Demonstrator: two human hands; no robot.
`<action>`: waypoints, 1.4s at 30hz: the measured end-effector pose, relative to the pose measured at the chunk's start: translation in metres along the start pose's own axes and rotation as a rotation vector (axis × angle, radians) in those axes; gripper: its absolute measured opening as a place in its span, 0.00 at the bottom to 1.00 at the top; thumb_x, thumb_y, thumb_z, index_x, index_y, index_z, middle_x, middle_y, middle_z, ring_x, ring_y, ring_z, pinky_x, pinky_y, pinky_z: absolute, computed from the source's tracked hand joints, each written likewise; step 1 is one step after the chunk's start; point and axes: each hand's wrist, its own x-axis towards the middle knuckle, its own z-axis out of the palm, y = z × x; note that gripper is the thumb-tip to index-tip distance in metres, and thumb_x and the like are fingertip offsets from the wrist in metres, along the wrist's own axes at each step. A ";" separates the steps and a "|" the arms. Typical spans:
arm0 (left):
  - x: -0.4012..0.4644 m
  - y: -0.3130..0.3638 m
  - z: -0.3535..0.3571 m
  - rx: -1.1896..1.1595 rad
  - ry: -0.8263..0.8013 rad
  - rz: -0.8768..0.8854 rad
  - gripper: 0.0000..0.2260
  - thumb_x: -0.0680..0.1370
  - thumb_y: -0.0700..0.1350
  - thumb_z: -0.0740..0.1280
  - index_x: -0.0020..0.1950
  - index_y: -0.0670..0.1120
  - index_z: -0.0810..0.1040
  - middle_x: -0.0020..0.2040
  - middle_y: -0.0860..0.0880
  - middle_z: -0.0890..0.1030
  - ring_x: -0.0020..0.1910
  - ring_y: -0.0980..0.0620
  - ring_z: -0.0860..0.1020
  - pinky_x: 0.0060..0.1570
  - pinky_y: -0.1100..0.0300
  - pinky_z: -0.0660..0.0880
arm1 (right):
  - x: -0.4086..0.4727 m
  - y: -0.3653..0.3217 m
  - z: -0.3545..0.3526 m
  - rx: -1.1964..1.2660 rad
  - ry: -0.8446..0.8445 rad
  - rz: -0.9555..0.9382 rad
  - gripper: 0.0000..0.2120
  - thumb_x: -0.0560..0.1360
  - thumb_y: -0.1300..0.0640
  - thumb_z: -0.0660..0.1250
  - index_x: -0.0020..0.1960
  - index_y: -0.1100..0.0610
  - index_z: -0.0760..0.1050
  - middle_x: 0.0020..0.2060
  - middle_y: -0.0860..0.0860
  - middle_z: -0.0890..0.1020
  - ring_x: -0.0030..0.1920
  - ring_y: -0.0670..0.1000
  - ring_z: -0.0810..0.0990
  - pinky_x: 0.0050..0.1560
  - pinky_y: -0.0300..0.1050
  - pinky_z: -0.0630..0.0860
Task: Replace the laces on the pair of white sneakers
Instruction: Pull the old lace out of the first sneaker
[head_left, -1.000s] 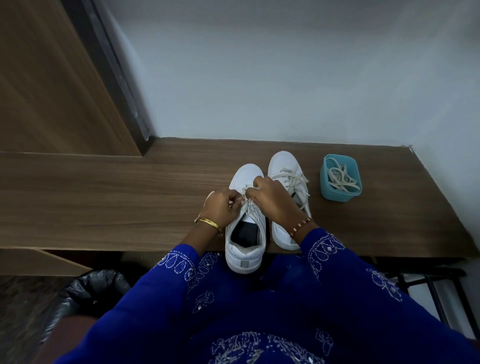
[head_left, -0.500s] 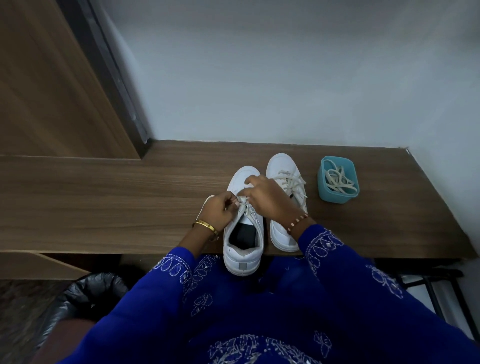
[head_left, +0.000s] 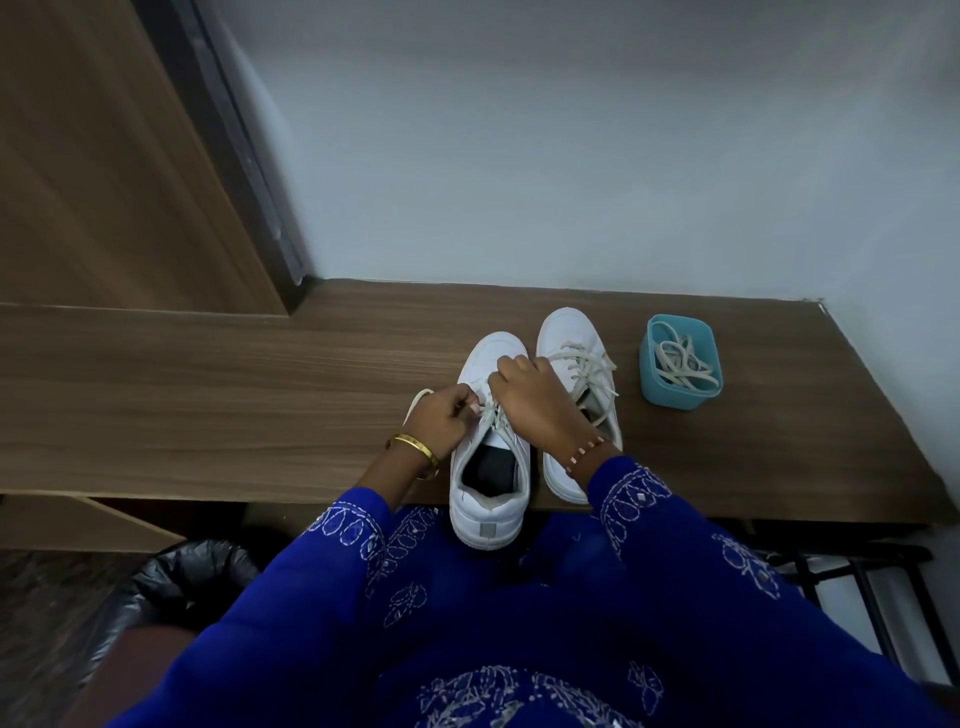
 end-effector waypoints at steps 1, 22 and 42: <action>0.000 0.000 -0.001 0.011 -0.014 -0.001 0.06 0.77 0.39 0.61 0.40 0.44 0.71 0.30 0.54 0.71 0.31 0.58 0.68 0.32 0.69 0.63 | -0.002 0.001 -0.003 0.050 -0.001 0.059 0.09 0.62 0.68 0.57 0.31 0.57 0.73 0.30 0.52 0.75 0.29 0.53 0.75 0.30 0.42 0.70; -0.002 -0.008 0.003 -0.029 0.007 -0.028 0.05 0.70 0.49 0.57 0.34 0.54 0.67 0.31 0.49 0.73 0.34 0.49 0.71 0.36 0.56 0.65 | -0.011 0.002 -0.005 0.110 -0.016 0.142 0.12 0.56 0.67 0.75 0.31 0.55 0.75 0.26 0.49 0.75 0.31 0.53 0.77 0.40 0.45 0.74; 0.003 0.006 0.004 0.329 0.094 0.062 0.08 0.77 0.43 0.64 0.49 0.41 0.79 0.44 0.41 0.82 0.45 0.39 0.78 0.43 0.55 0.69 | -0.015 0.006 0.014 0.212 0.043 0.168 0.10 0.57 0.66 0.76 0.32 0.55 0.78 0.27 0.49 0.77 0.33 0.54 0.78 0.41 0.45 0.75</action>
